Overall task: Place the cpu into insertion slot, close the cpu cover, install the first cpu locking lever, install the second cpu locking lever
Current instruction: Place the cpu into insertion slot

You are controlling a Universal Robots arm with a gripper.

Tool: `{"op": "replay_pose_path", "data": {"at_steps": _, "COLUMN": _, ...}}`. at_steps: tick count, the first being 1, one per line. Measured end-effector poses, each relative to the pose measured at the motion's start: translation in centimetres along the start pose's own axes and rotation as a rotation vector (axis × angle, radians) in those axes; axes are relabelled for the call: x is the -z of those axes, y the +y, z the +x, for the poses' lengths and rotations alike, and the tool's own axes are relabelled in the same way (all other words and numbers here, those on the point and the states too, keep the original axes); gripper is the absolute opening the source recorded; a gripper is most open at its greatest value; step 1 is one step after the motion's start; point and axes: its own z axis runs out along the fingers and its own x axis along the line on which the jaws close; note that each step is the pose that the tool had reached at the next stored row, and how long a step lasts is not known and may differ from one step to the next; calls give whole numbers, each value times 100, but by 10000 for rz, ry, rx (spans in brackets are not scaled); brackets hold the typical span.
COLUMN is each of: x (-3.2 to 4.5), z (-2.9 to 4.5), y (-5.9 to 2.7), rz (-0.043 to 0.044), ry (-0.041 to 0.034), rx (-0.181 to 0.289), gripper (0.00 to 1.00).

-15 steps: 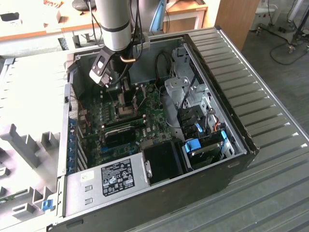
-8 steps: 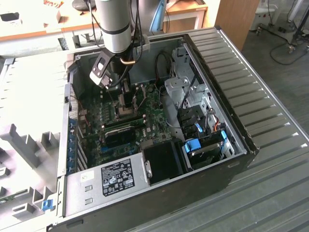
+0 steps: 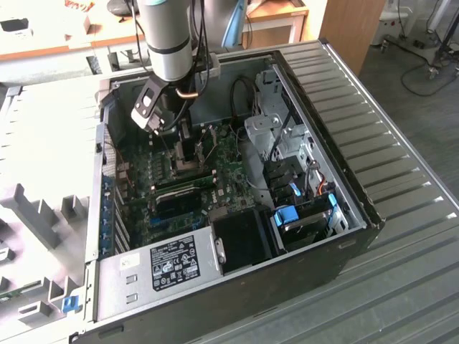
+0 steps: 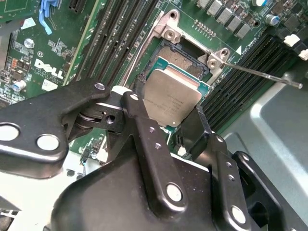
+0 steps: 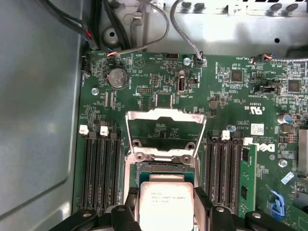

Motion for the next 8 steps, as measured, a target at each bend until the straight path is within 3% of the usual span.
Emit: {"op": "replay_pose_path", "data": {"at_steps": 8, "x": -42, "z": -1, "y": -20, "rz": -45, "ry": -4, "rx": -37, "gripper": 54}}
